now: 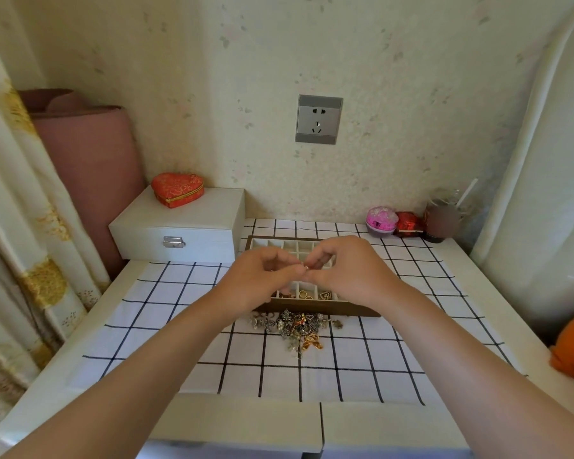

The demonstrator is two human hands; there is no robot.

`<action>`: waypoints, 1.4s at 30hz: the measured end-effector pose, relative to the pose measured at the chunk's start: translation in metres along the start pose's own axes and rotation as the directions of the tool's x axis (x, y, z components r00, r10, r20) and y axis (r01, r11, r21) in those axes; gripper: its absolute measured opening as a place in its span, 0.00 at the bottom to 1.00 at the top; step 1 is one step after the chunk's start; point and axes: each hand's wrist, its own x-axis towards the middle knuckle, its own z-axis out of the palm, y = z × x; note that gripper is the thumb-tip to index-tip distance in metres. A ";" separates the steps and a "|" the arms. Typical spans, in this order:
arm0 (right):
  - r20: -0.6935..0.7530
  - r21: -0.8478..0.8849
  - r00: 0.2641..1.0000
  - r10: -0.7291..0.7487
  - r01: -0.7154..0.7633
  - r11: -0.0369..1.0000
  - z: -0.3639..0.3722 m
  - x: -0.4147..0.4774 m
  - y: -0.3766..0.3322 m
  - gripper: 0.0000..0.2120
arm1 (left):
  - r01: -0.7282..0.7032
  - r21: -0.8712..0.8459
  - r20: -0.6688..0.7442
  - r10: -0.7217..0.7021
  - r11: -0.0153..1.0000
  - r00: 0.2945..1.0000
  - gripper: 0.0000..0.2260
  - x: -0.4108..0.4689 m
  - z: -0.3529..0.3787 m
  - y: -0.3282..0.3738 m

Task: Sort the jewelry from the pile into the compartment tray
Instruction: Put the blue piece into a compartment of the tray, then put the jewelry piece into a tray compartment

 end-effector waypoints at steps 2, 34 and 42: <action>-0.061 0.012 0.998 -0.027 0.027 1.000 0.005 0.003 -0.003 0.06 | 0.034 -0.077 -0.033 -0.037 0.996 0.999 0.07 0.002 0.001 0.003; 0.063 -0.325 0.998 0.029 -0.007 0.946 0.048 0.065 0.022 0.04 | -0.169 0.726 0.050 0.193 0.667 0.980 0.13 0.049 -0.022 -0.056; 0.101 -0.366 0.995 -0.001 0.038 0.930 0.060 0.063 0.021 0.04 | -0.168 0.730 0.089 0.151 0.663 0.985 0.19 0.047 -0.022 -0.058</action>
